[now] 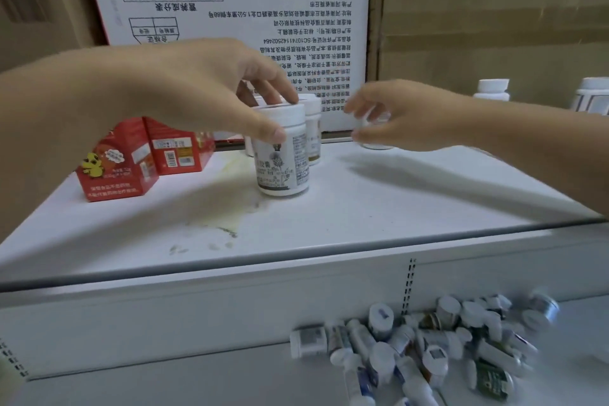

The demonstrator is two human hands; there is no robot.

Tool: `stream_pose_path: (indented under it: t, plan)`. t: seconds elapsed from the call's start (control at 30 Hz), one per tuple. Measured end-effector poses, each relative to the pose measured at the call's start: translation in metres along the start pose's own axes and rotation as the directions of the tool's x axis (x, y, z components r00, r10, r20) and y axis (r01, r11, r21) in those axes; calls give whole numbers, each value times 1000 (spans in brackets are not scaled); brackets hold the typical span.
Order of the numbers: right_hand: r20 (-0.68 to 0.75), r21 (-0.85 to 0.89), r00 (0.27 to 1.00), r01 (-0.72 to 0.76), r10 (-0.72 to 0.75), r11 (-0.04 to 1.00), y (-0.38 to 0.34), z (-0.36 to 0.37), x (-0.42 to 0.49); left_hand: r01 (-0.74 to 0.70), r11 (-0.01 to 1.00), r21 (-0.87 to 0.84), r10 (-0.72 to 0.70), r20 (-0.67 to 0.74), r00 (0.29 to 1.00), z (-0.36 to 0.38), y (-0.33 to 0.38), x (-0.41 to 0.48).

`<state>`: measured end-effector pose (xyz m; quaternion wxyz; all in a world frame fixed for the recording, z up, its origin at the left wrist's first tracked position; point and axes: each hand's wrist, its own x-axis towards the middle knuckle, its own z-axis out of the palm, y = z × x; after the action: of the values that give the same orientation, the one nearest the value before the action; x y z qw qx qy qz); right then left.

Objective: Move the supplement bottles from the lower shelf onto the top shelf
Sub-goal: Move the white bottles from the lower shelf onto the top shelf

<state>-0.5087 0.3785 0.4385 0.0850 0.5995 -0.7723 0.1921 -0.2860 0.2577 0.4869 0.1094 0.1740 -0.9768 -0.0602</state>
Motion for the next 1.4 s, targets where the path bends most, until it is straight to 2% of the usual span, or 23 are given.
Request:
stream_pose_path:
  t: [0.1,0.27,0.4,0.57,0.83,1.13,1.4]
  plan:
    - [102,-109,992,-69,80,992,36,-9,-31,-38,999,-12,38,14,999,5,25,17]
    - [175,-116,962,-192,210,974,97,-27,-80,-103,995,0,103,-17,995,14,70,58]
    - [228,-47,956,-181,187,982,129,-31,-95,-165,985,57,168,-65,984,26,103,100]
    - [245,26,963,-119,109,993,139,-30,-96,-169,972,163,179,-49,983,42,129,150]
    - [237,45,971,-57,45,997,147,-30,-95,-126,963,240,139,-40,990,59,132,189]
    - [241,35,970,-48,38,998,150,-27,-91,-34,973,230,48,-55,997,67,125,200]
    - [233,4,972,-19,17,1000,155,-23,-87,108,955,277,-60,-176,983,73,131,182]
